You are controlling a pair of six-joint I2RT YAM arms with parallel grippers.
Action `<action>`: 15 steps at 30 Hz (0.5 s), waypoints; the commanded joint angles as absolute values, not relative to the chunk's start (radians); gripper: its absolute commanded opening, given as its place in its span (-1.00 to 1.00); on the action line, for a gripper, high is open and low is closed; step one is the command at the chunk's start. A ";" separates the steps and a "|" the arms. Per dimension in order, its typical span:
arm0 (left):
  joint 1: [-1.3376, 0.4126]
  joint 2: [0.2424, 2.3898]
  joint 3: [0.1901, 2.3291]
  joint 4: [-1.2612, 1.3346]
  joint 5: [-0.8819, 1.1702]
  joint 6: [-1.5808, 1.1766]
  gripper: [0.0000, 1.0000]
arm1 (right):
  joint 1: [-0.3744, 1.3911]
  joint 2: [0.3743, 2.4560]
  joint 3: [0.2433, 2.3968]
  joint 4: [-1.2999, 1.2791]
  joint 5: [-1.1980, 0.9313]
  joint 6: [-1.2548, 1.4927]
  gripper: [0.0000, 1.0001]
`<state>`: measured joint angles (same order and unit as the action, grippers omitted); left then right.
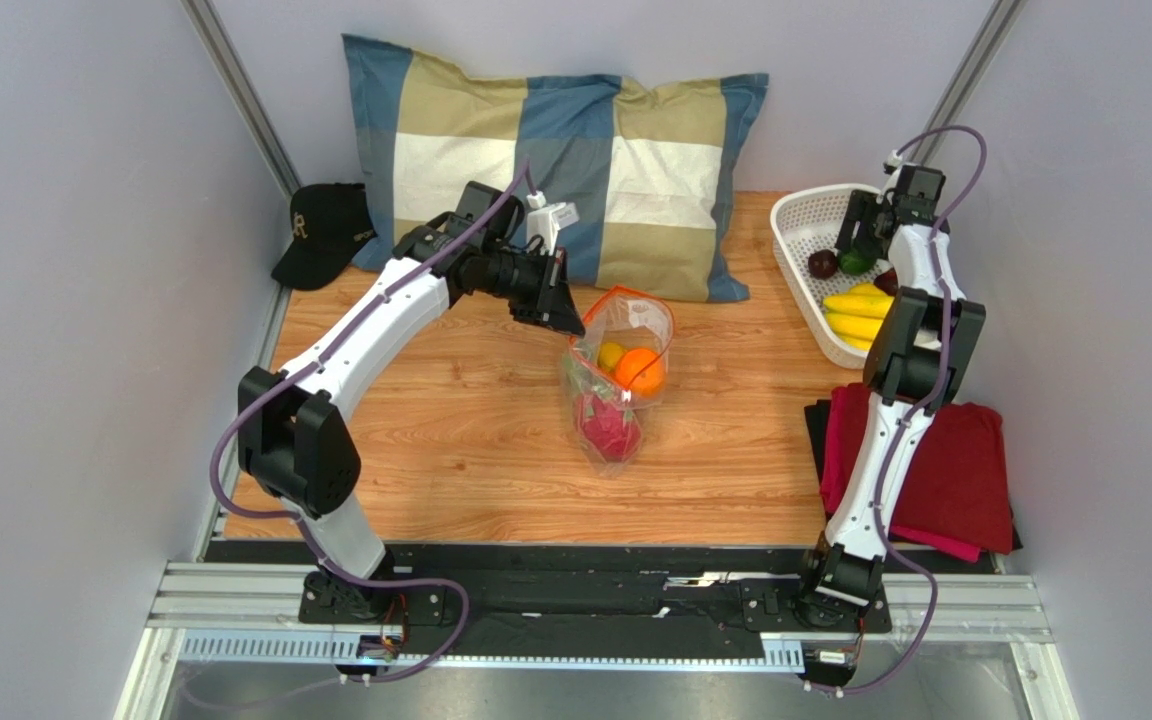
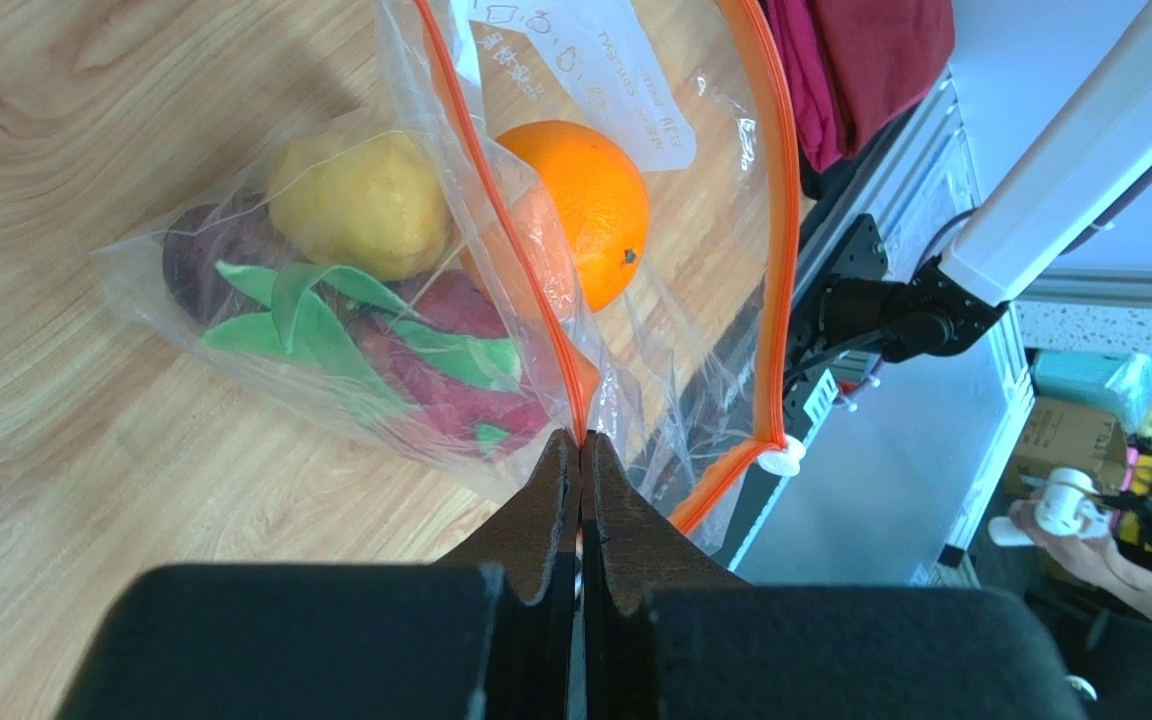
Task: Place the food in the zip-top bag and seal the zipper
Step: Pick up the fake fruit from the bin.
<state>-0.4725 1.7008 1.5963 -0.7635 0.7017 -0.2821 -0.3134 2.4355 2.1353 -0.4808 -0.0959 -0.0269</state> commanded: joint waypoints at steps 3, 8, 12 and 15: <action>-0.469 1.690 1.626 -0.741 0.726 -0.279 -1.00 | -0.313 2.309 2.146 -0.443 -0.181 -0.011 -0.07; -0.469 1.683 1.626 -0.741 0.732 -0.279 -1.00 | -0.311 2.134 2.076 -0.433 -0.296 0.034 -0.09; -0.471 1.678 1.628 -0.741 0.739 -0.284 -1.00 | -0.299 1.993 1.987 -0.449 -0.403 0.066 -0.14; -0.476 1.677 1.631 -0.738 0.742 -0.290 -1.00 | -0.275 1.861 1.886 -0.456 -0.515 0.121 -0.14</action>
